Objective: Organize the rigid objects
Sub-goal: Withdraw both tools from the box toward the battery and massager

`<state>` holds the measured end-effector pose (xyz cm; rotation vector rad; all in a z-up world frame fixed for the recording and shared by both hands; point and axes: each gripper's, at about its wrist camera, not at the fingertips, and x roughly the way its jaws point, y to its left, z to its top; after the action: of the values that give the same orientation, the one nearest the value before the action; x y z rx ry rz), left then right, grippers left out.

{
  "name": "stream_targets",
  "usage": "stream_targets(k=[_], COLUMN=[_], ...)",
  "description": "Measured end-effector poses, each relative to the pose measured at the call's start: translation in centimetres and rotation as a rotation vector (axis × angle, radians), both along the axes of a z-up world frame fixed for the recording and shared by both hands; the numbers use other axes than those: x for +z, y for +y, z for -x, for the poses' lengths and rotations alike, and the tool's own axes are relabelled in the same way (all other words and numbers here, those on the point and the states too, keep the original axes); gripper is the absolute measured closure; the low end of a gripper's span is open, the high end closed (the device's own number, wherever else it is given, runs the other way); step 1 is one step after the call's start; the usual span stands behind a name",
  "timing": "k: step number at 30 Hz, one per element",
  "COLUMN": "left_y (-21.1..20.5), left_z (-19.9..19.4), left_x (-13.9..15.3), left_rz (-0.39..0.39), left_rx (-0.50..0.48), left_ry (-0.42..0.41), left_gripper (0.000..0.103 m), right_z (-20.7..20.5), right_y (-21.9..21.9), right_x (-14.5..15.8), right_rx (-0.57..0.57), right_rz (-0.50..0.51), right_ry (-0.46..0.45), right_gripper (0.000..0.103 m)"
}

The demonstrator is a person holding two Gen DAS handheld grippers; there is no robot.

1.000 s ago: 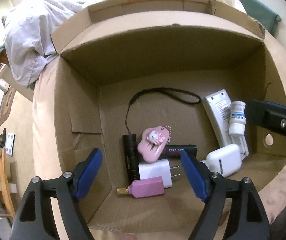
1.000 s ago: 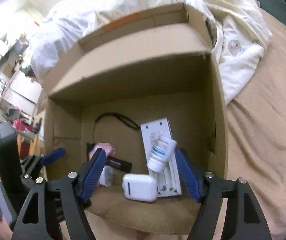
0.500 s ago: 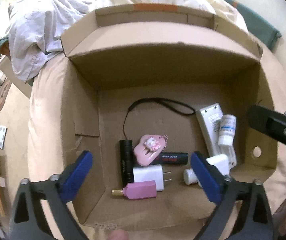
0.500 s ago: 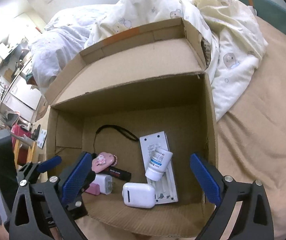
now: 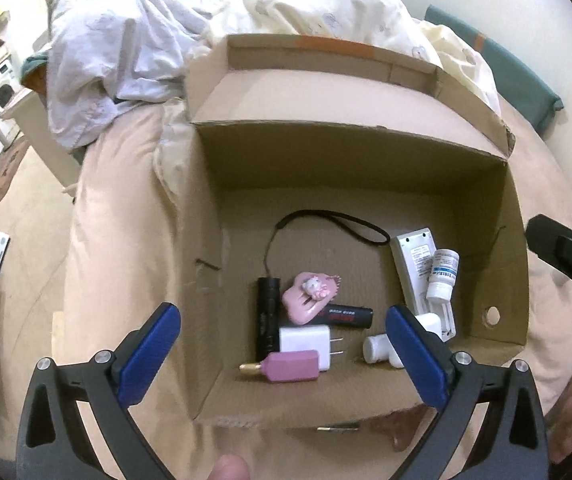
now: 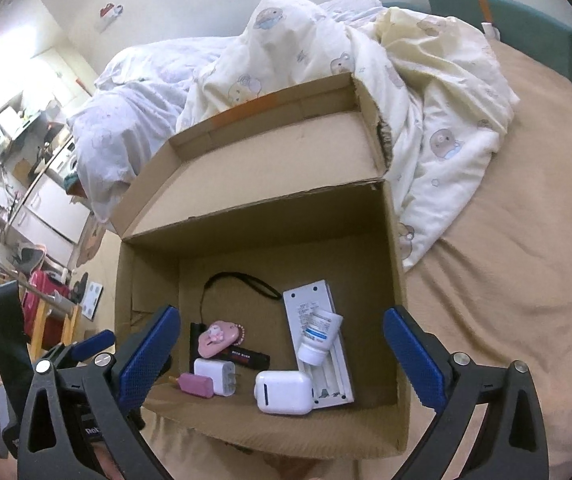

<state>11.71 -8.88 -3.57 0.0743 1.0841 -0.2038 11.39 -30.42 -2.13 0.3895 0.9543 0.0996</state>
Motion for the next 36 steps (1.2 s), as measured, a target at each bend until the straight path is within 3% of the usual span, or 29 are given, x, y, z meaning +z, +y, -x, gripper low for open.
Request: stream_targets(k=[18, 22, 32, 36], left_y=[3.4, 3.6, 3.0, -0.1], left_z=[4.9, 5.5, 5.1, 5.1], left_x=[-1.8, -3.1, -7.6, -9.4], left_rz=[0.033, 0.023, -0.011, -0.053], left_rx=[0.089, 0.101, 0.139, 0.028], left_ry=[0.117, 0.166, 0.287, 0.305], left_gripper=[0.001, 0.001, 0.001, 0.001], right_z=[5.0, 6.1, 8.2, 8.9], right_y=[0.5, 0.2, -0.1, -0.5], right_x=[0.6, 0.0, -3.3, -4.5], right_rx=[0.031, 0.043, 0.034, 0.033], right_rz=[-0.06, -0.156, -0.02, -0.002], right_ry=[0.007, 0.025, 0.203, 0.251], right_gripper=[0.0, 0.0, 0.0, 0.0])
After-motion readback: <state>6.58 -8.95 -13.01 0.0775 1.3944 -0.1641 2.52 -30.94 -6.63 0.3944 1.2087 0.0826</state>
